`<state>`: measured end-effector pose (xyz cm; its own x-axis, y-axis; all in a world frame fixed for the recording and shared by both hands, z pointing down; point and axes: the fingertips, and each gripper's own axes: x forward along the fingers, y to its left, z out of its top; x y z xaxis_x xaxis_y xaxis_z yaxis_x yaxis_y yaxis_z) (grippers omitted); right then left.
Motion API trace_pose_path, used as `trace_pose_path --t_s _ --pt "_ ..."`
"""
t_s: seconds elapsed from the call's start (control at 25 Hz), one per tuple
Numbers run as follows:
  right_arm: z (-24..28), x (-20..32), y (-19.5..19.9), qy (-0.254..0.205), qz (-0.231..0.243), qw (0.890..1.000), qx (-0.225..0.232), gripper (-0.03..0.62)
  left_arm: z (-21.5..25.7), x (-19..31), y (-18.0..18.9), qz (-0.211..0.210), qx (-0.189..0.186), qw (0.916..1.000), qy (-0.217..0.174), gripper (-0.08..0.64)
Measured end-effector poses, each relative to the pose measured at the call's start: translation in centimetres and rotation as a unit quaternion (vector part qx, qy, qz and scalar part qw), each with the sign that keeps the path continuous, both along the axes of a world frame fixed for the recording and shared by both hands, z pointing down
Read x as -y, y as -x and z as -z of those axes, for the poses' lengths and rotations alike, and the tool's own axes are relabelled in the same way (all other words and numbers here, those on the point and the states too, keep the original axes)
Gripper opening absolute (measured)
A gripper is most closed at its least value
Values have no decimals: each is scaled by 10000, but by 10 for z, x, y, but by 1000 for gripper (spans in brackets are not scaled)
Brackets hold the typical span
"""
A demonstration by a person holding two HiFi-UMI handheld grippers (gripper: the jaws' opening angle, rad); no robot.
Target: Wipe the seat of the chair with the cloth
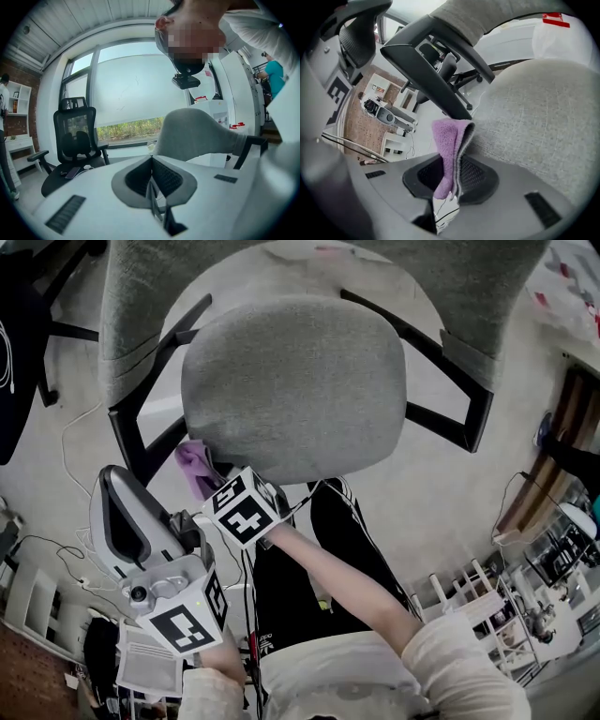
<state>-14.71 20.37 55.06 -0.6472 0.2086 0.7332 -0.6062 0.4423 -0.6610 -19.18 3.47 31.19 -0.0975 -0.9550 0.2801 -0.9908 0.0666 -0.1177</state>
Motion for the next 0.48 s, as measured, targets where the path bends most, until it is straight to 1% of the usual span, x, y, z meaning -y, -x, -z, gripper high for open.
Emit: trace_pose_path --t_s 0.12,0.48 --pt "-10 -4 -6 -30 44 9999 -104 86 1 0 -2 -13 -13 10000 -13 12" --pt "-12 0 -33 -105 -161 9995 -252 86 3 -2 -2 -42 35 10000 -1 12"
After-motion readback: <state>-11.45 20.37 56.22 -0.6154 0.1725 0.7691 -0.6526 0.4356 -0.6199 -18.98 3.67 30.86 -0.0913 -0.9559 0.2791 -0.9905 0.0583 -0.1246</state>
